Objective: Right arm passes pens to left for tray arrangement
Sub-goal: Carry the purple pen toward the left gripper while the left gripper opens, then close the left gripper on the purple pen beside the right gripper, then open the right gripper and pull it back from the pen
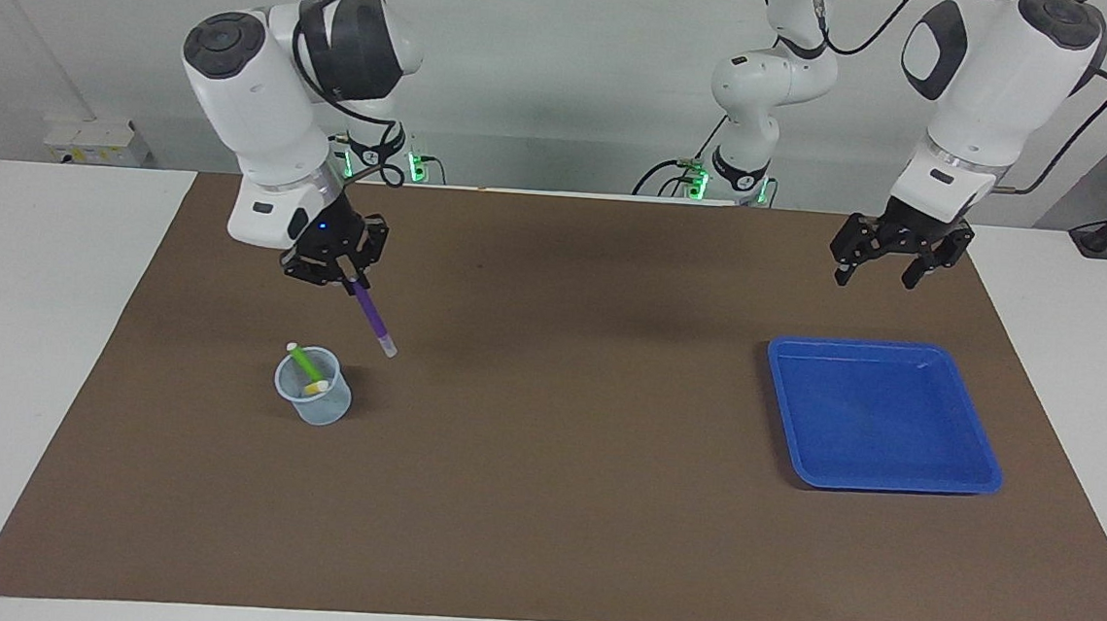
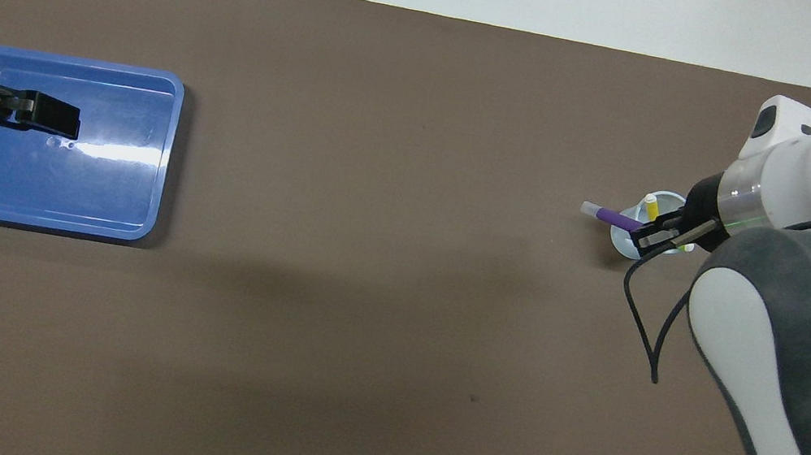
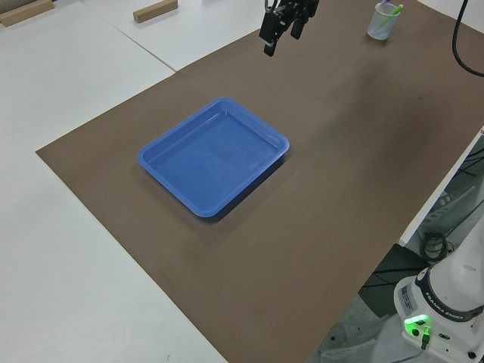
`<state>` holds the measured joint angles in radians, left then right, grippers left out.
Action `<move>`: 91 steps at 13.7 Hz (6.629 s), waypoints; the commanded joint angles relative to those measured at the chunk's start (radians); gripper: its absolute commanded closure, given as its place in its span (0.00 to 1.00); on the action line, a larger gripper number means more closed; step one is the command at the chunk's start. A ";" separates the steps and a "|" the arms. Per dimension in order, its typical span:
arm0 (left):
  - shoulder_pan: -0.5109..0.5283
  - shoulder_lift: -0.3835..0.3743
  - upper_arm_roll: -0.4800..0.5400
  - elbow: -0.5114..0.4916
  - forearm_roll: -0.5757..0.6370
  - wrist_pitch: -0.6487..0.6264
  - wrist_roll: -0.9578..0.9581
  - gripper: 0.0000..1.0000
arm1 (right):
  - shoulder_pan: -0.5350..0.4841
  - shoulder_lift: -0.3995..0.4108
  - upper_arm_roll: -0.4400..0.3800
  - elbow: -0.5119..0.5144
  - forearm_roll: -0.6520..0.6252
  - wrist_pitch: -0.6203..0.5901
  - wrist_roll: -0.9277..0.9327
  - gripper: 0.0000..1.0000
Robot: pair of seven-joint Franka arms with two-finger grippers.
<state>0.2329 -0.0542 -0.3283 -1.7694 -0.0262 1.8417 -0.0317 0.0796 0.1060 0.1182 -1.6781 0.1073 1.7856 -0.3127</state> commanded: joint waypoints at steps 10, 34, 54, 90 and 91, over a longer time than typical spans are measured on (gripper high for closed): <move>0.109 -0.072 0.037 -0.145 -0.303 -0.166 -0.071 0.01 | 0.158 -0.003 0.034 0.023 0.374 0.058 0.642 1.00; -0.176 -0.081 0.038 -0.208 -0.696 0.094 -1.329 0.03 | 0.434 0.012 0.055 -0.028 0.732 0.491 1.357 1.00; -0.162 -0.124 0.051 -0.246 -0.712 -0.033 -1.160 0.46 | 0.434 0.012 0.055 -0.028 0.730 0.483 1.356 1.00; -0.078 0.037 0.055 -0.282 -0.227 0.200 -0.243 1.00 | 0.111 0.009 0.051 -0.064 0.060 0.228 0.208 0.00; -0.061 0.063 0.054 -0.283 -0.172 0.243 -0.229 1.00 | 0.097 0.017 0.051 -0.072 0.024 0.239 0.132 0.00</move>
<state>0.1469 -0.0517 -0.2694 -2.0534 -0.2744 2.0060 -0.3295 0.2146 0.1194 0.1533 -1.7232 0.1917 2.0046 -0.0556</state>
